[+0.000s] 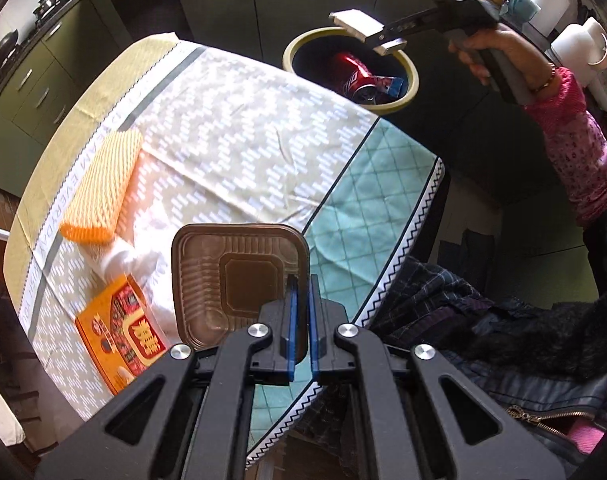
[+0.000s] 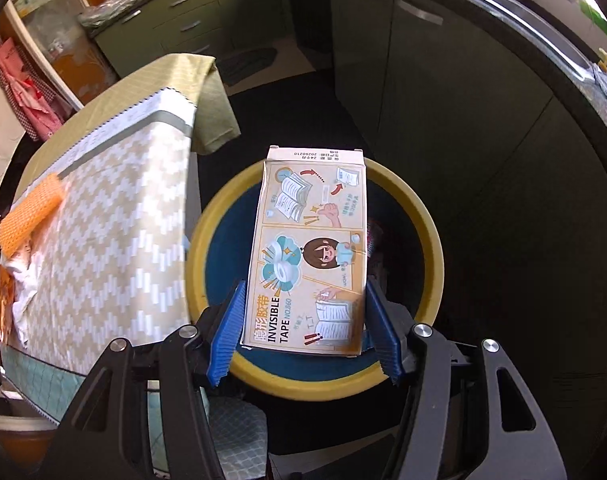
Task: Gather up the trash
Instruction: 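Carry the tape box into the bin with the right gripper while the left gripper grasps the brown tray, then carry the brown tray over the bin and release it with the left gripper, then grasp the white pill bottle with the right gripper while the left gripper reaches the orange snack box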
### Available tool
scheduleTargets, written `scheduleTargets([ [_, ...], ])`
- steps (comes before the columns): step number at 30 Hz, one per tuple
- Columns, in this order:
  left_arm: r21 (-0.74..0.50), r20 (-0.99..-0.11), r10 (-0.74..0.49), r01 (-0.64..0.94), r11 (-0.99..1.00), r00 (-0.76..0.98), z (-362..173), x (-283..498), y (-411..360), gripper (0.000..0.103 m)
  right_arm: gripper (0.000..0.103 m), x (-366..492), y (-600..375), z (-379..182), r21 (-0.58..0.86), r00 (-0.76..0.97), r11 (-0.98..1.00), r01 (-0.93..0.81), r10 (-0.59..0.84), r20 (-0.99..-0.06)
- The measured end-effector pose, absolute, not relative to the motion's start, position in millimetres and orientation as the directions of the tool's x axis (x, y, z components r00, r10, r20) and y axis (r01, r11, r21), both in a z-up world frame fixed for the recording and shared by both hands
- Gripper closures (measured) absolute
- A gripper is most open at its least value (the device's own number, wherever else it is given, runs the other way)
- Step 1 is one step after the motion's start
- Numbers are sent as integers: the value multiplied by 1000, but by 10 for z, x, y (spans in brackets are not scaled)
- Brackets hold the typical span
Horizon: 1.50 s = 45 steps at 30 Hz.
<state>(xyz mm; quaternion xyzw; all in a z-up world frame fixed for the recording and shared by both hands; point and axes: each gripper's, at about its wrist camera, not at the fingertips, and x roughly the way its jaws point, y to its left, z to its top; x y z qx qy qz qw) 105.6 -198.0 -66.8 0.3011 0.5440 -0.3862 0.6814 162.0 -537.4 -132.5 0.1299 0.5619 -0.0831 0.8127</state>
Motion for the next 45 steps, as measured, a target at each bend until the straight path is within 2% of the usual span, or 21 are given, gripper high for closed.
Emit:
scheduleTargets([
  [5,-11,-971,-216,887,462,100,-578,1168,-2541,98,45,1525,-5538,-1392,191,386,935,299,65,-920],
  [12,-42,-967,-249,927,373,57,-627,1426,-3527,98,45,940,-5659,-1044,273,490,914,299,98,-866],
  [23,-75,-976,-219,916,394,15,-1219,1909,-4838,97,44,-223,-6131,-813,319,576,866,386,45,-817],
  [25,-81,-977,-214,904,419,12,-1360,2007,-4980,90,44,-383,-6190,-811,321,575,860,397,40,-817],
  [26,-76,-977,-213,903,422,18,-1411,2037,-5029,81,43,-409,-6201,-813,322,575,858,400,39,-817],
  [27,-63,-978,-209,903,425,30,-1454,2060,-5077,77,43,-442,-6207,-825,322,574,857,403,38,-818],
  [28,-53,-978,-206,900,433,41,-1479,2087,-5079,70,43,-469,-6202,-833,320,571,857,403,38,-820],
  [31,-75,-976,-217,889,451,28,-1381,2110,-4982,69,43,-479,-6146,-828,327,575,863,385,53,-817],
  [35,-53,-972,-228,889,454,59,-990,2056,-4540,69,43,-337,-5922,-775,320,581,894,314,85,-809],
  [39,4,-970,-206,856,517,129,-527,2037,-3754,62,42,67,-5463,-733,299,564,935,189,146,-813],
  [45,72,-960,-148,717,694,239,-74,2019,-2271,54,38,917,-4418,-605,289,499,955,-66,283,-819],
])
